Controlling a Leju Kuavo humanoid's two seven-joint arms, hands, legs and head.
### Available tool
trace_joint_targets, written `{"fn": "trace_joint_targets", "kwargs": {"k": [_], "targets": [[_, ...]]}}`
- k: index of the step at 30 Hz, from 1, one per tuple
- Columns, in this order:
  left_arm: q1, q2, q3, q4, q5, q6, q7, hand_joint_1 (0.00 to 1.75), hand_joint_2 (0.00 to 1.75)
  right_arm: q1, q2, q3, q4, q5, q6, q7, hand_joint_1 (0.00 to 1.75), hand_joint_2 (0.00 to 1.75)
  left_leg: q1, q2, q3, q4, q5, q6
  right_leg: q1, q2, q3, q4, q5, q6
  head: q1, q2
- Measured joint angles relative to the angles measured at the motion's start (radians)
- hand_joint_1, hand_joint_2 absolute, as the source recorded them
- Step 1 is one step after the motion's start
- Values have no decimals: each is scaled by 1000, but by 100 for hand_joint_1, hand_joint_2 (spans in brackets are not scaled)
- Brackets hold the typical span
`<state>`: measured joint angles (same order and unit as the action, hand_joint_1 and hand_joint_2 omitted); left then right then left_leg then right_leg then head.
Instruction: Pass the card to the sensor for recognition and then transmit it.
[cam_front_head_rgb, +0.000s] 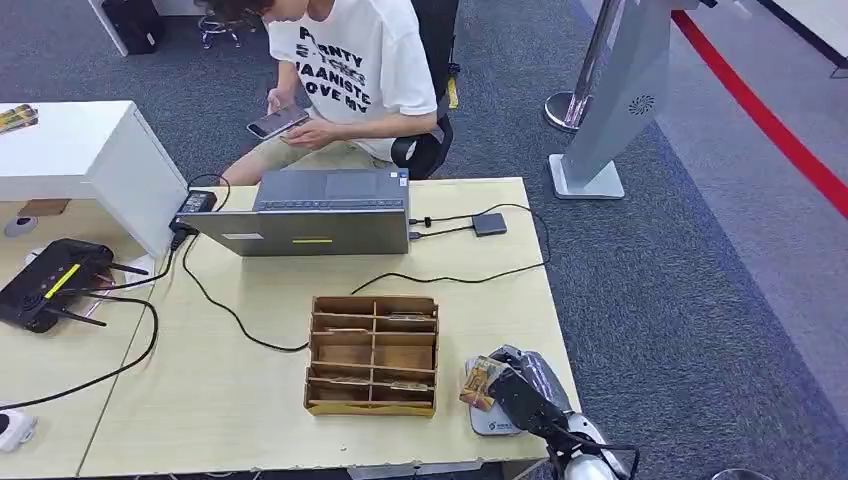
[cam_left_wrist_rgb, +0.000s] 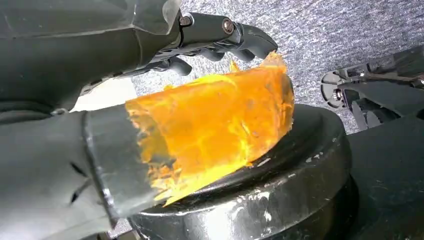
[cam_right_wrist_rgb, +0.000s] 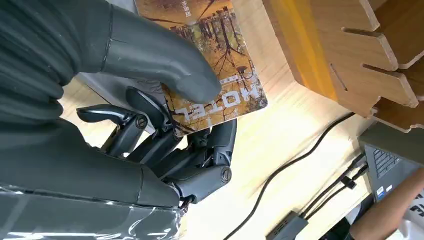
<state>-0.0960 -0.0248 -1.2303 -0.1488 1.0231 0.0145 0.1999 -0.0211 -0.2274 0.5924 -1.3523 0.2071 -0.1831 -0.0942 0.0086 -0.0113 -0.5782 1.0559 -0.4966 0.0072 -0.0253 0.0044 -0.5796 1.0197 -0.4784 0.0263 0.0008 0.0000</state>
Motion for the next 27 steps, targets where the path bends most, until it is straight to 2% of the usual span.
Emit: {"fn": "trace_joint_targets", "kwargs": {"k": [15, 19, 23, 27], "targets": [[0, 0, -1, 0, 0, 0, 0, 0, 0, 0, 0, 0, -3, -2, 0, -1, 175, 175, 0, 0, 0, 0, 0, 0, 0, 0, 0, 0, 0, 0, 0, 0], [0, 0, -1, 0, 8, 0, -2, 0, 0, 7, 0, -3, -13, -15, -15, -19, 175, 175, 0, 0, 0, 0, 0, 0, 0, 0, 0, 0, 0, 0, 0, 0], [1, 0, -1, 0, 21, 3, -8, 0, 0, 41, -5, -22, -68, -20, -51, -44, 175, 175, 0, 0, -3, 0, 0, 0, 0, 0, 0, 0, 0, 0, 0, 0], [1, 1, -1, 0, 35, 10, -17, 0, 0, 77, -19, -51, -178, -26, -92, -78, 175, 175, 0, 0, -4, 0, 0, 0, 0, 0, -2, 0, 0, 0, 0, 0]]}}
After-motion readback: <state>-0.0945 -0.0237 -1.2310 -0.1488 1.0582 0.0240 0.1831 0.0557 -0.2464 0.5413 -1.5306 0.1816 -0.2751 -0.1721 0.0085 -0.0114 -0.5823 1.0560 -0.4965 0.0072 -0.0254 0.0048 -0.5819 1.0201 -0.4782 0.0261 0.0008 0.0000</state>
